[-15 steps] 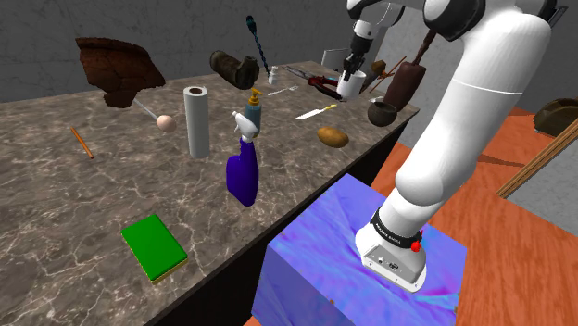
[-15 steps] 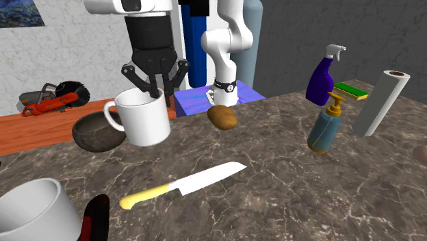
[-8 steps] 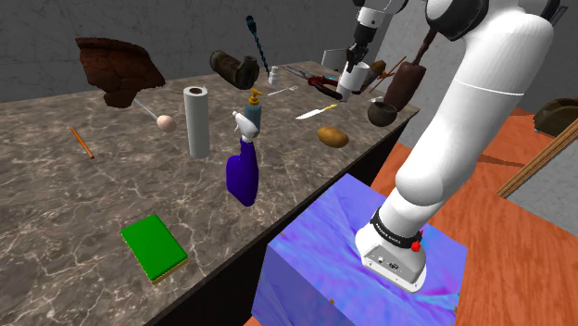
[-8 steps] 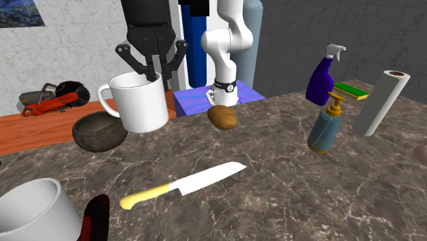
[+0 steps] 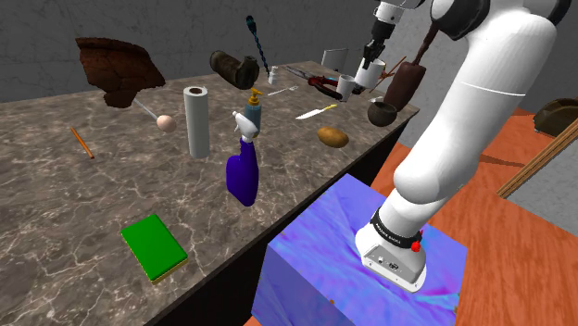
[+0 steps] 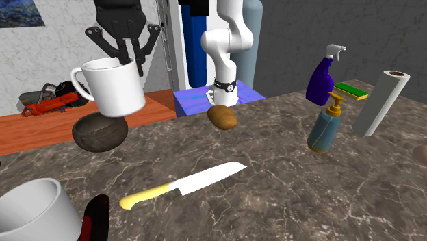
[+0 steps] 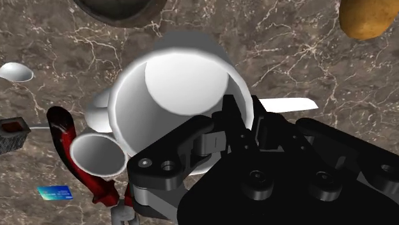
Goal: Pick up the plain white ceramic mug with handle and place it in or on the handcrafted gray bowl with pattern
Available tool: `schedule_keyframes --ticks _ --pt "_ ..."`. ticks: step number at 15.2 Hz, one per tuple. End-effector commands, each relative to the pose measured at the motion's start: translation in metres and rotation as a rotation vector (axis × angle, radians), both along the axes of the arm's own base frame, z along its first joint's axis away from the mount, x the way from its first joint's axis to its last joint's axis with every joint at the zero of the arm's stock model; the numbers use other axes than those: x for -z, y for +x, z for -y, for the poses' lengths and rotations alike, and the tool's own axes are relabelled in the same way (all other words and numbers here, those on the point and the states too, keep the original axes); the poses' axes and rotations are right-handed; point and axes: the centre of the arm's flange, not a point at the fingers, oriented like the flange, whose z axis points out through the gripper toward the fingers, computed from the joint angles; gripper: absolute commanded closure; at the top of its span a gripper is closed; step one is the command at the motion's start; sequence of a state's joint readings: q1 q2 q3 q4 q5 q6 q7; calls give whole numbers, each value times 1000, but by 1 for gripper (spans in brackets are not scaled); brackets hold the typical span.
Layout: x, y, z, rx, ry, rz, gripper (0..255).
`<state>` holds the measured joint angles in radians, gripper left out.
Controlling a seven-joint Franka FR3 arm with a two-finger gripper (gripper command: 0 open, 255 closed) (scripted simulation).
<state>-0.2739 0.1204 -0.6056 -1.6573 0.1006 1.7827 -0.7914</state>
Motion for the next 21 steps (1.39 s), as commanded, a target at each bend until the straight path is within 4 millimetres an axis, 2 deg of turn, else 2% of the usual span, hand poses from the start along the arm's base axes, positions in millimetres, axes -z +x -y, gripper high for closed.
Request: schedule_keyframes --ticks 1,10,21 --pt "-5 -20 20 -2 -1 0 255" --pt "-26 -109 101 -2 -1 0 255" --pt "32 -109 101 -2 -1 0 255"
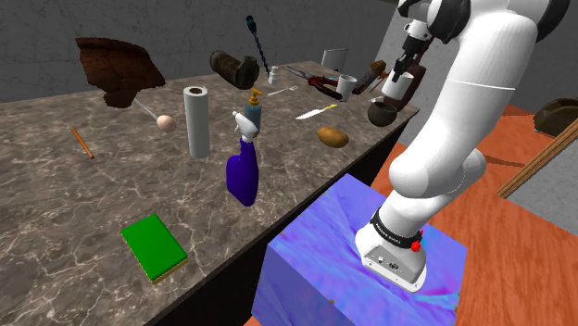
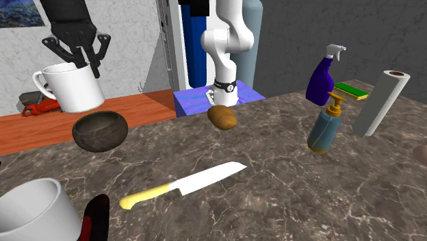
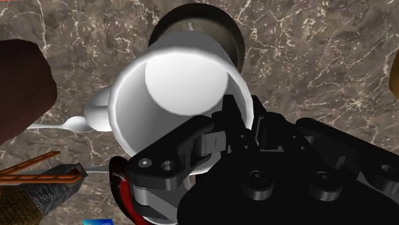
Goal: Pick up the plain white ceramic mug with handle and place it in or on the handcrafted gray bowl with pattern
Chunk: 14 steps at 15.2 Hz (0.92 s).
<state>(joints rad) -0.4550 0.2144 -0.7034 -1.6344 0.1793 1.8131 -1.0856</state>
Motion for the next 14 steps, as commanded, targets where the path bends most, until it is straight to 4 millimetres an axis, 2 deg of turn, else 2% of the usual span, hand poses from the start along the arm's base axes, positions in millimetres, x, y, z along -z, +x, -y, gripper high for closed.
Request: schedule_keyframes --ticks 1,9,14 --pt "10 1 0 0 -1 0 255" --pt "53 1 0 0 -1 0 255" --pt "53 1 0 0 -1 0 255"
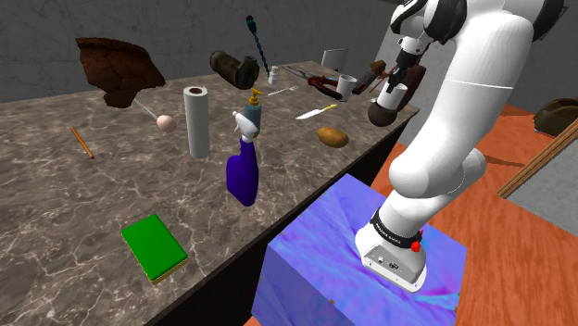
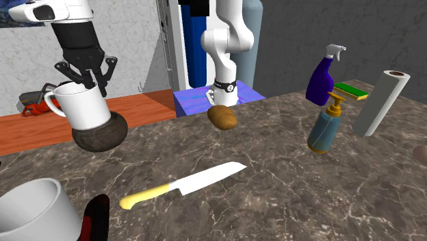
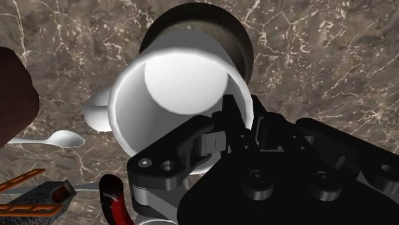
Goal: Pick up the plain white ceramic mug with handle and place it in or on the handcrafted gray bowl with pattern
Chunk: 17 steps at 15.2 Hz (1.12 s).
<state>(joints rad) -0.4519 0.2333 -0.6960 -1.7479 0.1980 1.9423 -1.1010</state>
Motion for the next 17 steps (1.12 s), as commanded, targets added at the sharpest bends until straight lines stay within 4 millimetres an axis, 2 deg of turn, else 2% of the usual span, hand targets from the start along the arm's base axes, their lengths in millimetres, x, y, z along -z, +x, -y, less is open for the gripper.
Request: schedule_keyframes --ticks 1,3,4,9,13,17 --pt "1 0 0 -1 1 0 255" --pt "1 0 0 -1 1 0 255" --pt "1 0 0 -1 1 0 0" --pt "1 0 0 -1 1 0 0" --pt "-49 -2 0 -1 1 0 0" --pt "-49 -2 0 -1 1 0 0"
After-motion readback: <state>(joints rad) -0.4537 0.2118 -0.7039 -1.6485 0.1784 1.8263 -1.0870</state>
